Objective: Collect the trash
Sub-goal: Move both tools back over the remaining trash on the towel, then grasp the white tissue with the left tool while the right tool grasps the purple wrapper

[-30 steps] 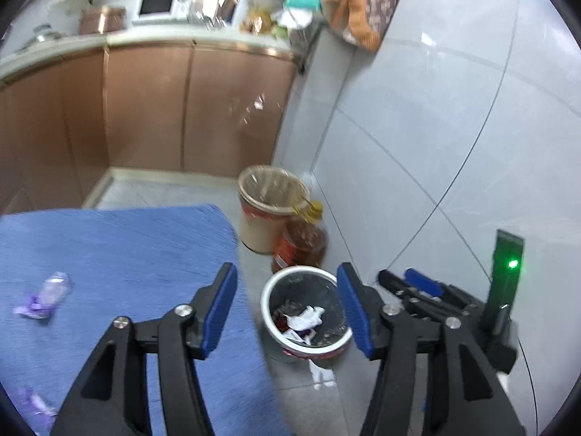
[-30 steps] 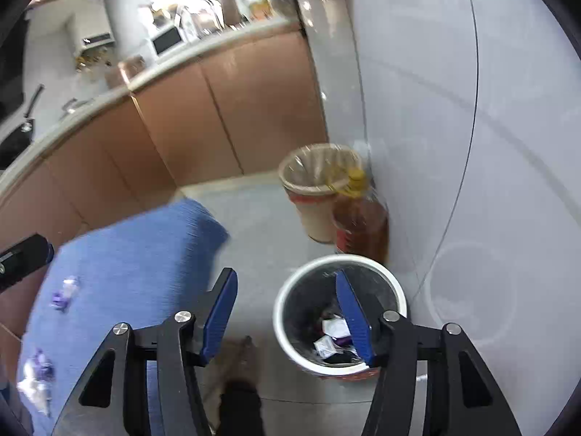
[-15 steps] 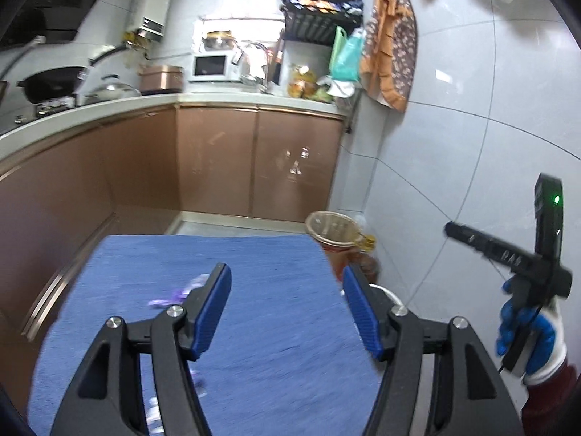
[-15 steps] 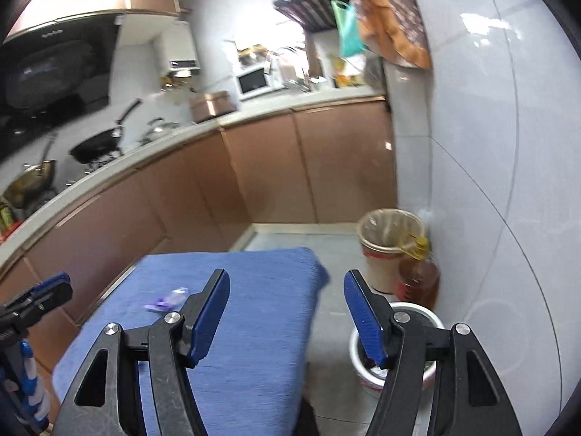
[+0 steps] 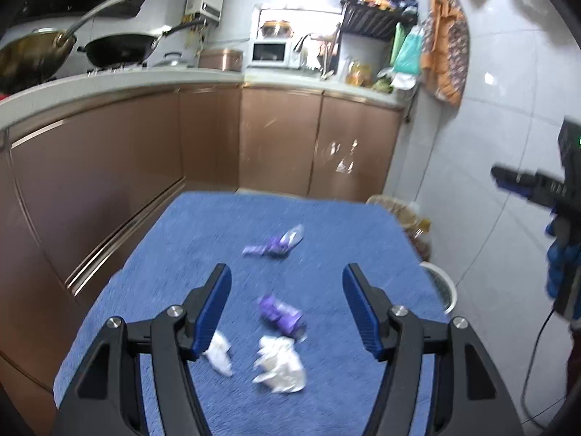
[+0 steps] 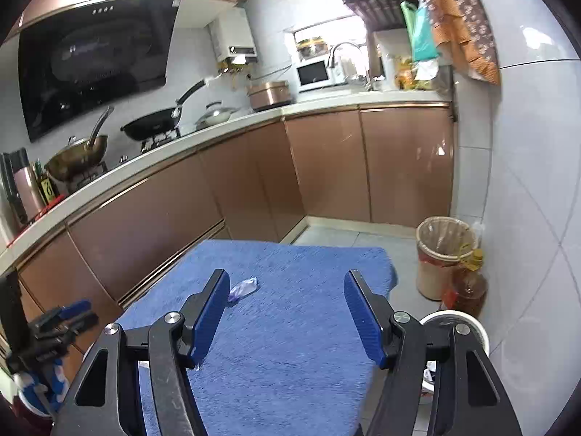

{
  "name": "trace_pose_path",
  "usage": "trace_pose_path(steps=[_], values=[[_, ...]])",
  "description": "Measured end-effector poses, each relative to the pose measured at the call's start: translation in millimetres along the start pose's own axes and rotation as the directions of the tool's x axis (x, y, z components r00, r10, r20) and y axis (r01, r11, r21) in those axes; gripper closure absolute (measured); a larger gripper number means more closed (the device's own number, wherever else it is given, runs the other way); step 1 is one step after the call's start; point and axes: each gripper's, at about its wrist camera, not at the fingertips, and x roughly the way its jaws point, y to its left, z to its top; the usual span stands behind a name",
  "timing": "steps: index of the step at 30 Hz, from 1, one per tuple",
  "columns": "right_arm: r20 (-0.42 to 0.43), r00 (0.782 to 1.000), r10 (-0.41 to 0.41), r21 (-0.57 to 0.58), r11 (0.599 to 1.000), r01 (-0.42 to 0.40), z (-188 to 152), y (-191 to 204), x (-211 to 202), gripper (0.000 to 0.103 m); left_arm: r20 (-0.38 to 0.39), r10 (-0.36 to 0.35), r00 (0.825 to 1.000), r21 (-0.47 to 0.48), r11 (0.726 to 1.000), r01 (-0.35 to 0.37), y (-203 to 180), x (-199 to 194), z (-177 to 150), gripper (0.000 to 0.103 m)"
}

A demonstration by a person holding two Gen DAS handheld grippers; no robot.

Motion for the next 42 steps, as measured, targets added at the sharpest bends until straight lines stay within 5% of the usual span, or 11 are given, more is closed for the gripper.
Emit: trace_pose_path(steps=[7,17,25,34,42], values=[[-0.097,0.995,0.037,0.007,0.999,-0.037,-15,16,56,0.04,-0.116,0.019,0.993,0.035,0.999,-0.015,3,56,-51,0.041],[-0.266,0.961,0.074,-0.008,0.997,-0.079,-39,34,160,0.04,-0.222,-0.025,0.975,0.012,1.0,0.029,14,116,-82,0.042],[-0.375,0.918,0.128,-0.017,0.989,-0.145,-59,46,239,0.04,-0.271,-0.083,0.959,-0.026,0.997,0.079,19,138,-97,0.071],[-0.402,0.896,0.187,-0.05,0.973,-0.226,-63,61,302,0.04,-0.288,-0.114,0.951,-0.053,0.993,0.103,21,144,-97,0.073],[-0.419,0.887,0.194,-0.009,0.976,-0.217,-56,57,355,0.041,-0.294,-0.119,0.949,-0.059,0.993,0.106,20,147,-96,0.073]])
